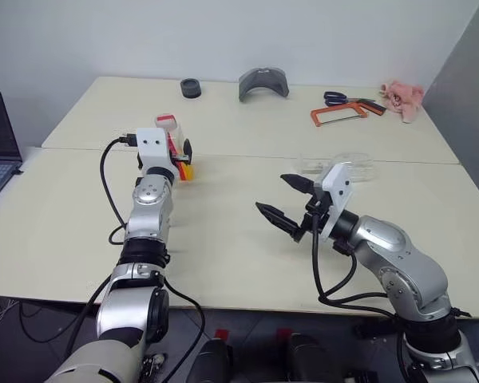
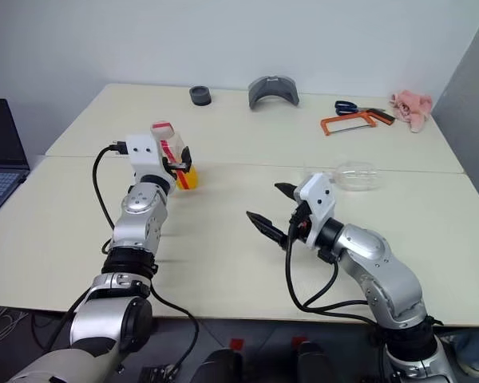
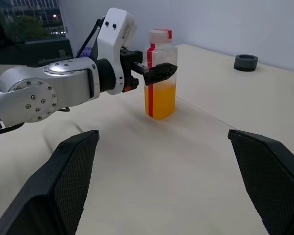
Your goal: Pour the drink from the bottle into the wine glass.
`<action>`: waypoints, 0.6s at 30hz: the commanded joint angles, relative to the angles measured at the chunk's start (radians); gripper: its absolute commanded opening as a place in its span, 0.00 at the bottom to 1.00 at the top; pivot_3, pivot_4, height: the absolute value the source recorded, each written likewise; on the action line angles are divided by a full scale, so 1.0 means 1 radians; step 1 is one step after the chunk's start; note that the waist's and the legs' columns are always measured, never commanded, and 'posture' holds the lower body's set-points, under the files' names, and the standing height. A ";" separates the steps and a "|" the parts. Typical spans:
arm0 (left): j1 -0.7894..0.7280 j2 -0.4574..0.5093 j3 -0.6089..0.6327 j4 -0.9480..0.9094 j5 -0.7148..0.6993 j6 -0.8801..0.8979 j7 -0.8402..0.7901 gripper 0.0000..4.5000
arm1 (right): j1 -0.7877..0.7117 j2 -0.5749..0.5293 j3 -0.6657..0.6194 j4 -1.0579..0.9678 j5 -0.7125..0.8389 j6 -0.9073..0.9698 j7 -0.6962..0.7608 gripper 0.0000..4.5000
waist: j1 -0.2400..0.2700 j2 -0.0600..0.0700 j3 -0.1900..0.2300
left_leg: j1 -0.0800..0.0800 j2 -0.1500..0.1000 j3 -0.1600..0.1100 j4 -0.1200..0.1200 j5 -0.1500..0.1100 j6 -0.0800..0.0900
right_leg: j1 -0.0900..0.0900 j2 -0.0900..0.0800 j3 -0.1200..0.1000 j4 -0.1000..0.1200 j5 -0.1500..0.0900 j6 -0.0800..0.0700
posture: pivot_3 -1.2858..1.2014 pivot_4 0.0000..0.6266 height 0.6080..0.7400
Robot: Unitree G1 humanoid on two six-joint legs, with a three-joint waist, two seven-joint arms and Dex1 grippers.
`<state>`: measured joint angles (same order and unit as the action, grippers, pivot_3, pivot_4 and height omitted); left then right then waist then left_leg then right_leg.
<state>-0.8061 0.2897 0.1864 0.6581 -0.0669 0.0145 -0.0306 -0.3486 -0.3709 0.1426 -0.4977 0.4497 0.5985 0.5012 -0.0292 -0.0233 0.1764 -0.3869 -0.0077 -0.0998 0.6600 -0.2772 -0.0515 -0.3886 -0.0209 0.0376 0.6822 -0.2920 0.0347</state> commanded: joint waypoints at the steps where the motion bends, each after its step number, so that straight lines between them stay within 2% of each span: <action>1: -0.044 0.014 0.005 0.006 0.002 -0.037 0.000 0.99 | -0.021 0.013 -0.011 -0.016 0.010 -0.024 0.012 1.00 | 0.000 0.000 0.000 | 0.000 0.000 0.000 0.000 0.000 0.000 | 0.000 0.000 0.000 0.000 0.000 0.000 | 0.52 0.24 1.00; 18: -0.185 0.016 -0.019 0.203 0.035 -0.069 0.030 0.99 | -0.043 0.041 0.001 0.018 -0.014 -0.052 0.026 1.00 | -0.001 0.000 0.000 | -0.001 -0.001 0.000 0.000 0.000 0.000 | -0.001 0.000 -0.001 0.000 0.000 0.000 | 0.52 0.24 1.00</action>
<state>-0.9592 0.3032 0.1753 0.8664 -0.0471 -0.0306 -0.0115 -0.3725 -0.3343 0.1435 -0.4603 0.4398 0.5732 0.5217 -0.0302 -0.0233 0.1764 -0.3879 -0.0082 -0.1000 0.6601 -0.2771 -0.0516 -0.3894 -0.0207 0.0370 0.6822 -0.2920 0.0347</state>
